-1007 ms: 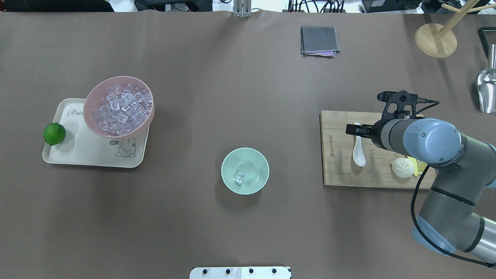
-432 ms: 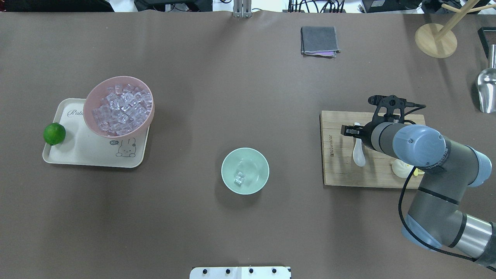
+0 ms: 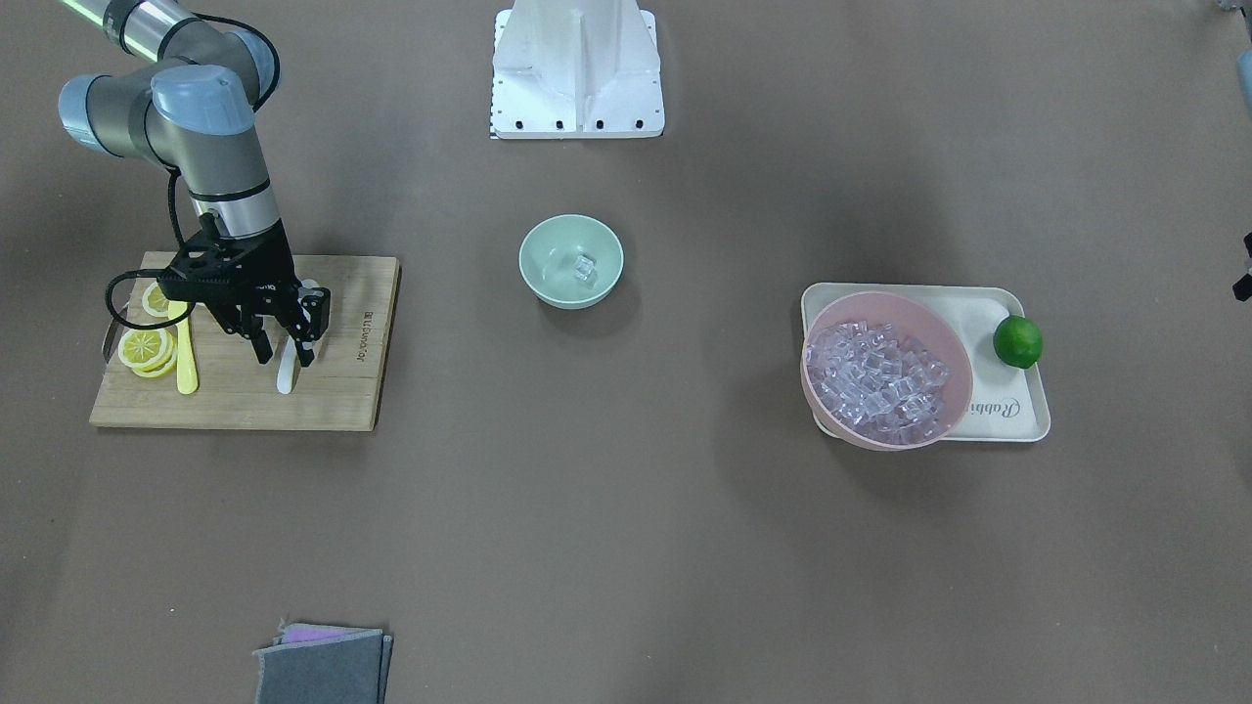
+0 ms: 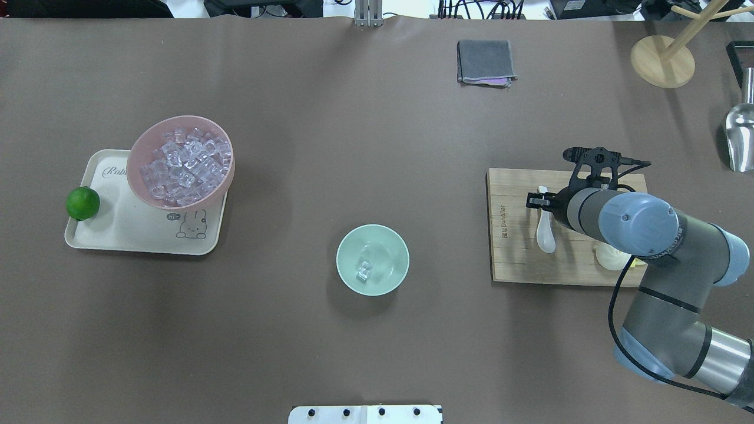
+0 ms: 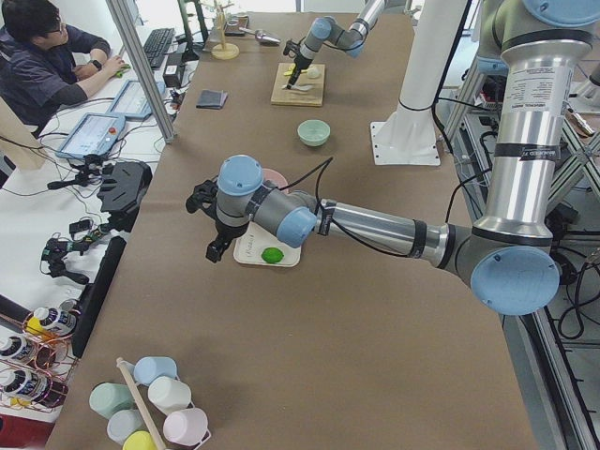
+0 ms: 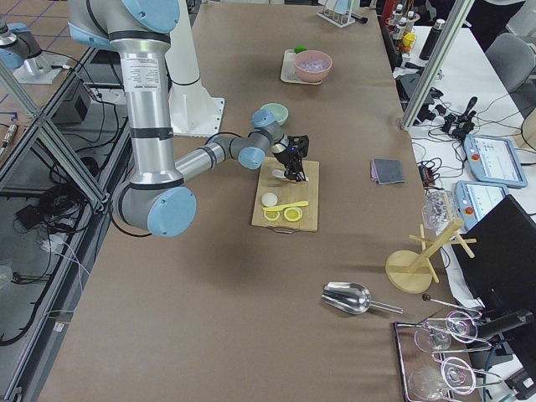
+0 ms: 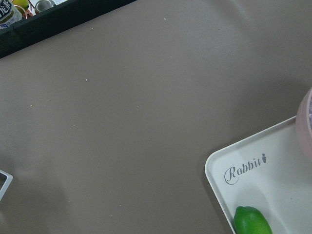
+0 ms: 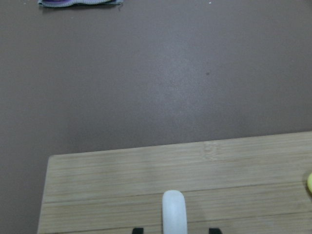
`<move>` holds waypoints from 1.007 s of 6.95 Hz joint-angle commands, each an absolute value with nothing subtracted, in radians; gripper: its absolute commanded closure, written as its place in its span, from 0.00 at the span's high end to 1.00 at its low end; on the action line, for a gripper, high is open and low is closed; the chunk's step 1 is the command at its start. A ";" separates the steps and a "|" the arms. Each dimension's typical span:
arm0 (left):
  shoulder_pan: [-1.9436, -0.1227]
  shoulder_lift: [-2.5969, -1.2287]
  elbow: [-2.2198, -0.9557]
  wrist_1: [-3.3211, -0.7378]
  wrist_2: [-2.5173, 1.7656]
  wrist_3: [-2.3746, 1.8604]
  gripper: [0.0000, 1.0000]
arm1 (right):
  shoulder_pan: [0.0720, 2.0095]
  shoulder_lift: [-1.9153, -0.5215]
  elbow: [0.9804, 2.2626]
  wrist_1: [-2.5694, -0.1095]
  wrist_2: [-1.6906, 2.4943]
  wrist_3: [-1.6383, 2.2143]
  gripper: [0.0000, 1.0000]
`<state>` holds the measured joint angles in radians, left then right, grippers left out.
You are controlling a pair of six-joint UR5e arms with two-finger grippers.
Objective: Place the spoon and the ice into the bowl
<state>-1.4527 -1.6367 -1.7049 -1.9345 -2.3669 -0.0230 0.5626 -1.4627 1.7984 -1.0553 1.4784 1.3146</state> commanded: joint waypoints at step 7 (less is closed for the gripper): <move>-1.451 -1.638 -1.703 -1.933 -2.370 -0.026 0.98 | 0.537 -1.434 1.851 -1.065 1.471 1.464 0.00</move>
<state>-1.4512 -1.6394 -1.7040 -1.9337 -2.3686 -0.0259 0.5378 -1.4476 1.8186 -1.0617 1.4700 1.4084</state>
